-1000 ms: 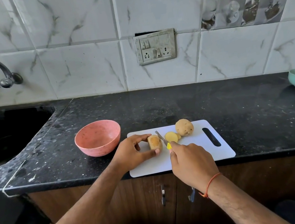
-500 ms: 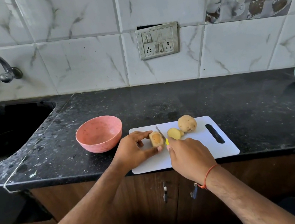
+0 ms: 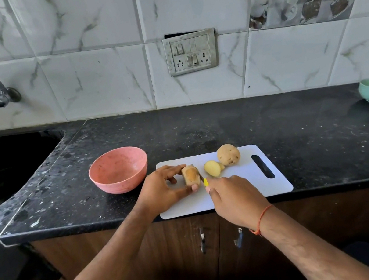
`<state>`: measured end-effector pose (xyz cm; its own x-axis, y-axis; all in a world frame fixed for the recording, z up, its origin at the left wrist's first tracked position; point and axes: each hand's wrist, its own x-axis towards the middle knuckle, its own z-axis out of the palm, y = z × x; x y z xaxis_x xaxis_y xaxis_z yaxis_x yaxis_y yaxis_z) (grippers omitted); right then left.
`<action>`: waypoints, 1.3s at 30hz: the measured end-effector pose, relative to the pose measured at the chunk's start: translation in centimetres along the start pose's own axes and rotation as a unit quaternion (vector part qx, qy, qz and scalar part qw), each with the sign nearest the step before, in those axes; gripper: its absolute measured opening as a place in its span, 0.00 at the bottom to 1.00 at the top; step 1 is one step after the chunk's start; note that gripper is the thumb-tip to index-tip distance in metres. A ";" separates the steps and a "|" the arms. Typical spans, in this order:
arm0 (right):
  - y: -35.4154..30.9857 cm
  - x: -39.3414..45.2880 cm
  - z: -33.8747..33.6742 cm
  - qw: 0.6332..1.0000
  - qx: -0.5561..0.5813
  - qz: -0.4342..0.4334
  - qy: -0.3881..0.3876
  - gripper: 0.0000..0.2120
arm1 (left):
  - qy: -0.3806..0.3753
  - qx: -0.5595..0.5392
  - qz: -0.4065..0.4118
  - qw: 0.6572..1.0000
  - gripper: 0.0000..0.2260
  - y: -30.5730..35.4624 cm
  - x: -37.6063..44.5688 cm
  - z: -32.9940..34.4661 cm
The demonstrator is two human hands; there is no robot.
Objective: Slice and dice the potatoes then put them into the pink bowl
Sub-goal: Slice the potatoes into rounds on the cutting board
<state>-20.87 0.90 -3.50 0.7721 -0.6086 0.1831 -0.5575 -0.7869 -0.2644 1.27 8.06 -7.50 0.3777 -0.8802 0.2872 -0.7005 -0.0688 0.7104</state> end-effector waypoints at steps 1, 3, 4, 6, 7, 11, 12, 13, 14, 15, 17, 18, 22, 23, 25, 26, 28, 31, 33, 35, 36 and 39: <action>0.0 0.4 -0.1 1.000 0.004 0.001 0.001 0.10 | 0.000 -0.001 0.001 1.000 0.29 0.0 0.0 -0.1; -0.1 1.6 0.0 1.000 0.011 0.001 -0.005 0.10 | 0.001 -0.003 -0.001 1.000 0.28 -0.1 0.1 -0.2; -0.2 2.0 0.2 1.000 0.016 0.004 -0.008 0.09 | 0.000 0.001 -0.001 1.000 0.28 0.0 0.2 -0.2; -0.2 2.2 0.6 1.000 0.021 0.007 -0.009 0.08 | 0.001 0.012 -0.002 1.000 0.29 -0.1 0.1 -0.2; -0.1 1.9 0.8 1.000 0.021 0.005 -0.010 0.08 | 0.001 0.014 -0.003 1.000 0.29 0.0 0.0 -0.2; 0.5 -0.1 1.4 1.000 0.020 -0.010 -0.017 0.11 | 0.000 0.012 -0.012 1.000 0.29 0.0 0.0 -0.3; 0.5 -0.5 1.5 1.000 0.019 -0.013 -0.019 0.11 | -0.002 0.010 -0.015 1.000 0.29 0.0 0.0 -0.3; 0.4 -1.0 1.7 0.999 0.021 -0.015 -0.018 0.11 | -0.001 0.007 -0.017 1.000 0.28 -0.1 0.0 -0.4; 0.2 -1.4 1.8 0.999 0.022 -0.017 -0.015 0.11 | 0.001 0.005 -0.019 1.000 0.28 -0.1 -0.1 -0.4; 0.1 -1.7 1.9 1.000 0.022 -0.019 -0.011 0.11 | 0.004 0.003 -0.020 1.000 0.28 0.0 -0.1 -0.5; 0.0 -2.4 1.9 1.000 0.007 -0.023 0.002 0.12 | 0.009 -0.005 -0.023 1.000 0.28 0.0 -0.2 -0.3; 0.1 -2.7 1.8 1.000 -0.009 -0.027 0.007 0.12 | 0.013 -0.010 -0.027 1.000 0.28 0.0 -0.2 -0.2; 0.7 -3.4 1.0 0.998 -0.053 -0.028 0.022 0.10 | 0.020 -0.027 -0.044 0.998 0.28 -0.3 -0.1 -0.2; 1.2 -3.2 0.8 0.998 -0.050 -0.017 0.027 0.10 | 0.018 -0.026 -0.044 0.998 0.29 -0.3 -0.1 -0.2; 2.4 -2.6 0.7 0.999 -0.014 0.025 0.026 0.09 | 0.015 -0.025 -0.041 0.999 0.29 -0.2 -0.1 -0.1; 3.0 -2.2 0.7 0.998 0.027 0.052 0.021 0.12 | 0.014 -0.023 -0.038 0.999 0.29 -0.1 -0.2 -0.1; 3.8 -1.2 0.5 0.981 0.153 0.115 0.016 0.18 | 0.015 -0.013 -0.033 0.999 0.30 0.0 -0.2 -0.1; 4.2 -0.3 -0.1 0.858 0.445 0.256 -0.002 0.14 | 0.014 -0.011 -0.032 0.999 0.29 0.0 -0.2 -0.2; 4.3 0.0 -0.6 0.773 0.560 0.299 -0.027 0.13 | 0.012 -0.012 -0.031 0.999 0.29 0.1 -0.3 -0.3; 4.5 0.2 -1.0 0.729 0.612 0.306 -0.038 0.13 | 0.011 -0.016 -0.030 0.999 0.29 0.0 -0.3 -0.3; 4.6 0.3 -1.1 0.715 0.627 0.307 -0.037 0.13 | 0.010 -0.019 -0.031 0.999 0.29 0.0 -0.4 -0.3; 4.9 0.6 -1.6 0.721 0.623 0.303 -0.014 0.14 | 0.007 -0.020 -0.030 0.999 0.29 0.0 -0.5 -0.3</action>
<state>-23.64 -3.50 -3.22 0.5180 -0.7856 -0.3383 -0.1024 0.3357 -0.9364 1.27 8.61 -7.41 0.4267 -0.8684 0.2527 -0.6517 -0.1015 0.7517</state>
